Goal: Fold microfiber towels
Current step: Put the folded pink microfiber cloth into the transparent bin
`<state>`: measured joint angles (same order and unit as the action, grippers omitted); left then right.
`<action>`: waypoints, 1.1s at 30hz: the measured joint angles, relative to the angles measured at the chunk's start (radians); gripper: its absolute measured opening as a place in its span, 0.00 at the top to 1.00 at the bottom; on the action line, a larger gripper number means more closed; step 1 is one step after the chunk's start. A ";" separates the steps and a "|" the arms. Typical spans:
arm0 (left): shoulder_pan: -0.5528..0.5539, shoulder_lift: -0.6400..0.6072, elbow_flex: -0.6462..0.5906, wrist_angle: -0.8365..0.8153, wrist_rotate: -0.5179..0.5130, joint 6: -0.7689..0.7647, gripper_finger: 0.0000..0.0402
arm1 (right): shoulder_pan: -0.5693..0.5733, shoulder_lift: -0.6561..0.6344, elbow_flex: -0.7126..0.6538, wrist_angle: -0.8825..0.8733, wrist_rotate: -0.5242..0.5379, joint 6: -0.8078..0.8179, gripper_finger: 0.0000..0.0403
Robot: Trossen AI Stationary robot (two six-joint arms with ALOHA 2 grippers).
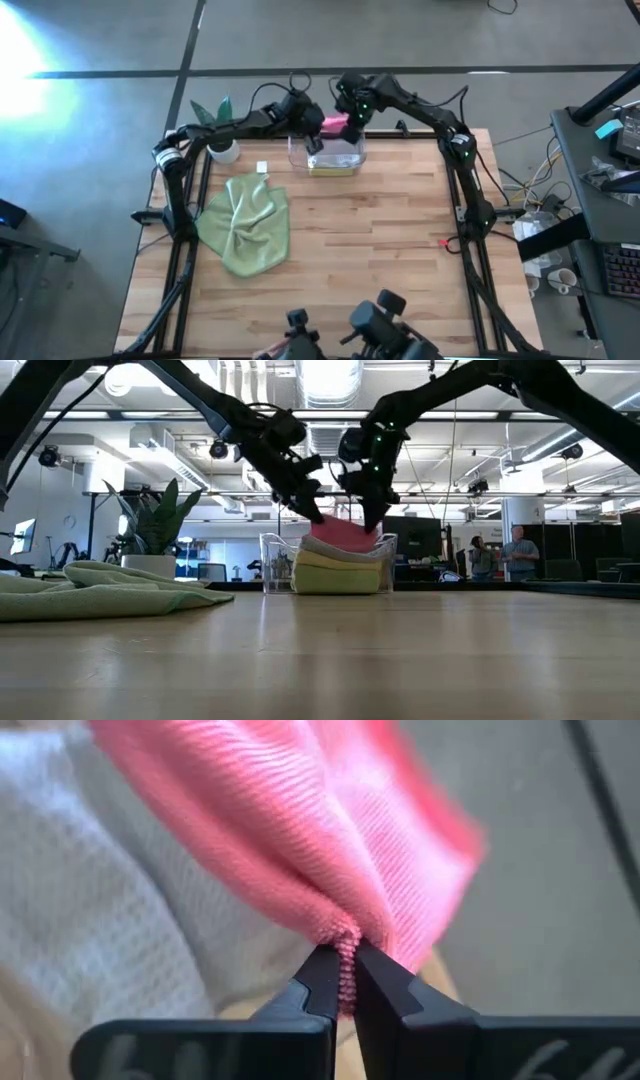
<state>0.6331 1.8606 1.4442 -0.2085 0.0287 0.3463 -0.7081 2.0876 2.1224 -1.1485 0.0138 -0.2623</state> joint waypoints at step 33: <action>-0.068 0.005 -0.028 -0.258 0.123 -0.001 0.98 | 0.141 0.000 -0.090 -0.139 -0.067 0.000 0.88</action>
<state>0.5651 1.8656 1.4159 -0.4664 0.1513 0.3450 -0.5671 2.0876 2.0327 -1.2877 -0.0536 -0.2623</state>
